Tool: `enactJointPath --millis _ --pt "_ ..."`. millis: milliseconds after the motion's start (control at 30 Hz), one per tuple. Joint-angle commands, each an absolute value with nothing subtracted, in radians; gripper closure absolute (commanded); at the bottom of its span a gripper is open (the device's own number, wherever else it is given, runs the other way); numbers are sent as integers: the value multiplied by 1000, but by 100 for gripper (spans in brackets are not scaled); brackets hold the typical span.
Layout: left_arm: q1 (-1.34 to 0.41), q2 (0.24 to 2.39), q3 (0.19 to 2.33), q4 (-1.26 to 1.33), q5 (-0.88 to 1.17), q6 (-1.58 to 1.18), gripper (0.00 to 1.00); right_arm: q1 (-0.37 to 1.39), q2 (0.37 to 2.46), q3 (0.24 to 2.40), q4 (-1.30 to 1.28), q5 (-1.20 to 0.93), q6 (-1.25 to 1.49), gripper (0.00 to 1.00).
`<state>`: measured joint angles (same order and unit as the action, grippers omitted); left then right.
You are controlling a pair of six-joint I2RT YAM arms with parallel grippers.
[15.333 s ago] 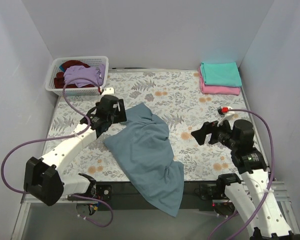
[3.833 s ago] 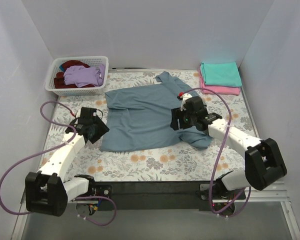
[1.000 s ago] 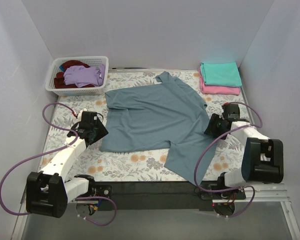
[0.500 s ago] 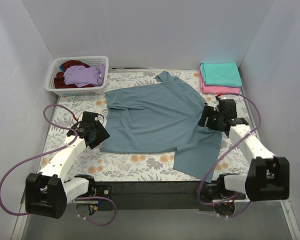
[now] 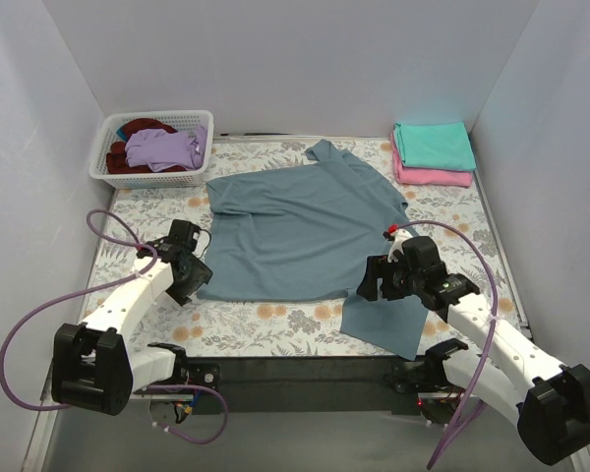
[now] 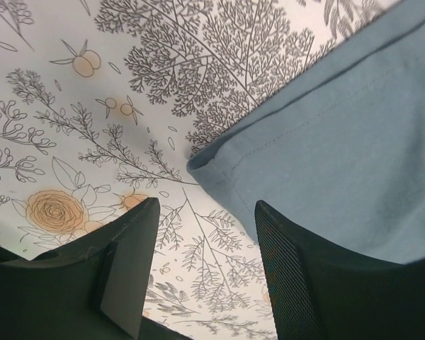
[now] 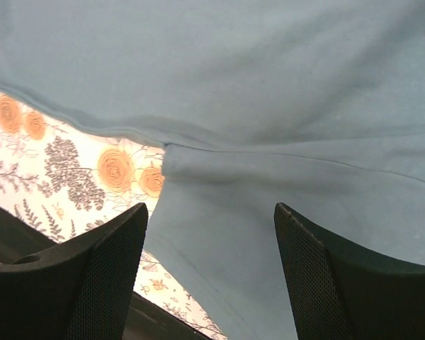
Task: Fold and stack the t-shirts
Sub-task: Flatten the tshirt out
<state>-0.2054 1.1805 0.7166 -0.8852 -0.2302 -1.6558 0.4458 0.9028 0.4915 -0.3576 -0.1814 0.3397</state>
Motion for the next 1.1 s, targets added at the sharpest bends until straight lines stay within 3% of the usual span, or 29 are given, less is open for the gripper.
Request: enactJointPath --millis 0,433,1067 --pt "-209 1167 794 -945 -316 -1790 45 456 855 483 -328 -227 327 21" --pt "-351 1411 898 -891 -264 -1897 53 456 838 436 -278 -268 311 21" --pt "-350 1200 621 -902 -256 -2040 58 454 828 439 -279 -281 310 21"
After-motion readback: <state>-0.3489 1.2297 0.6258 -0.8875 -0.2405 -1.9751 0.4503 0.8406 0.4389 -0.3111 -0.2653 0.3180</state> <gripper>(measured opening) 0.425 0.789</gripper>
